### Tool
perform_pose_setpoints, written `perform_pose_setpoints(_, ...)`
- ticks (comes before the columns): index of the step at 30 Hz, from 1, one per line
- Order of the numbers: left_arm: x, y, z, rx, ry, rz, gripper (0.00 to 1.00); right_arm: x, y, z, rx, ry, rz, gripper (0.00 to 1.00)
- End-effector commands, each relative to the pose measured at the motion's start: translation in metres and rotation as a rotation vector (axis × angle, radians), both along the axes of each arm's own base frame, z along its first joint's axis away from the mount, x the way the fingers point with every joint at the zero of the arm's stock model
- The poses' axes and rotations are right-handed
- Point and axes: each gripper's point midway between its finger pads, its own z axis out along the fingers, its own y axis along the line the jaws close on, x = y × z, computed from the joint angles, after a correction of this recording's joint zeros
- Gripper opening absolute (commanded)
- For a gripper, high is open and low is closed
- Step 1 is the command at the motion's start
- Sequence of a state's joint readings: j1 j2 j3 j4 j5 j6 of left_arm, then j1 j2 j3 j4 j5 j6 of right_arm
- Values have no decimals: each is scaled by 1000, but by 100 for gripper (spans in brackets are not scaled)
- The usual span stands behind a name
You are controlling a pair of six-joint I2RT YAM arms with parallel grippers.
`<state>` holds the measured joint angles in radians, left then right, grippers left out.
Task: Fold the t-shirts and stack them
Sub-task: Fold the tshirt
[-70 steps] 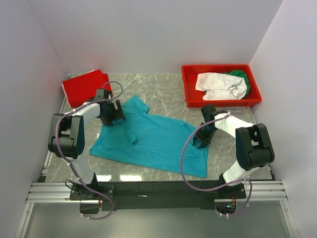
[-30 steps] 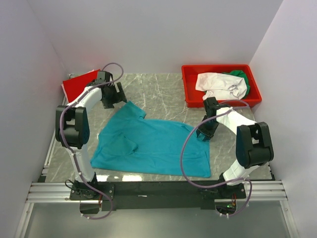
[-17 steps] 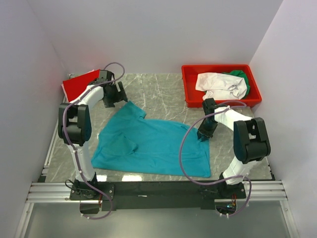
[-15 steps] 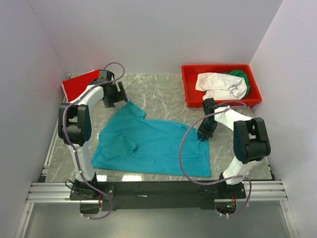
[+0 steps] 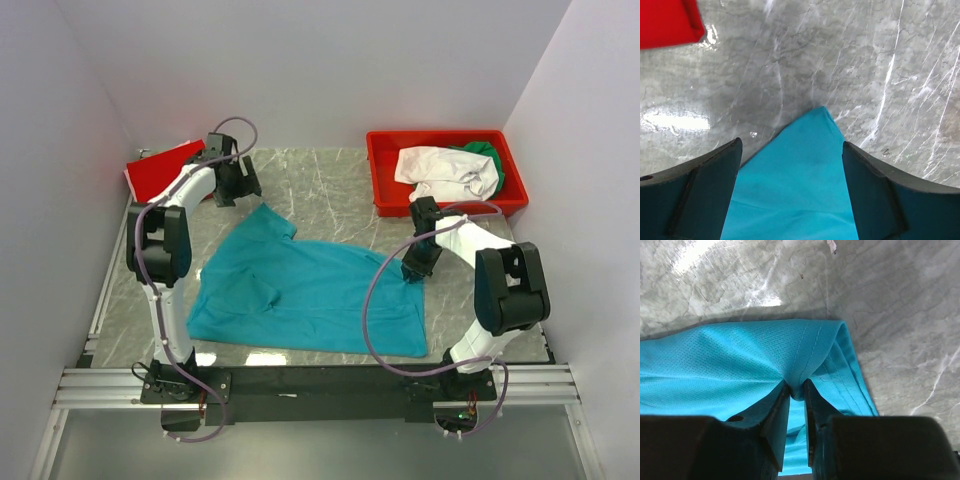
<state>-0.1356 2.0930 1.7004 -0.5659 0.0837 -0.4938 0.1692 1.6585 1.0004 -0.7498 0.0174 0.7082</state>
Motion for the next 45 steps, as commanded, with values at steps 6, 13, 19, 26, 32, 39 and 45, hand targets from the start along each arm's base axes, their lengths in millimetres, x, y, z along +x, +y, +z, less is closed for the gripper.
perform_pose_setpoints(6, 10, -6, 11, 8, -29, -4, 86, 9, -9, 19, -24, -52, -3, 10)
perform_pose_setpoints(13, 15, -16, -1, 49, -20, -10, 86, 10, -13, 32, -40, -78, -5, 0)
perform_pose_setpoints(19, 23, -23, -12, 60, -22, -12, 83, 13, -9, 37, -14, -101, -17, 0)
perform_pose_setpoints(26, 34, -26, -21, 122, -27, -14, 77, 11, -7, 38, 1, -107, -22, 0)
perform_pose_setpoints(32, 31, -26, -28, 172, -24, -23, 66, 8, -6, 35, 9, -99, -21, 0)
perform_pose_setpoints(39, 27, -39, -35, 207, -21, -56, 62, 12, -3, 34, 26, -103, -22, 0)
perform_pose_setpoints(45, 31, -42, -38, 218, -17, -64, 56, 15, -2, 36, 25, -104, -15, 0)
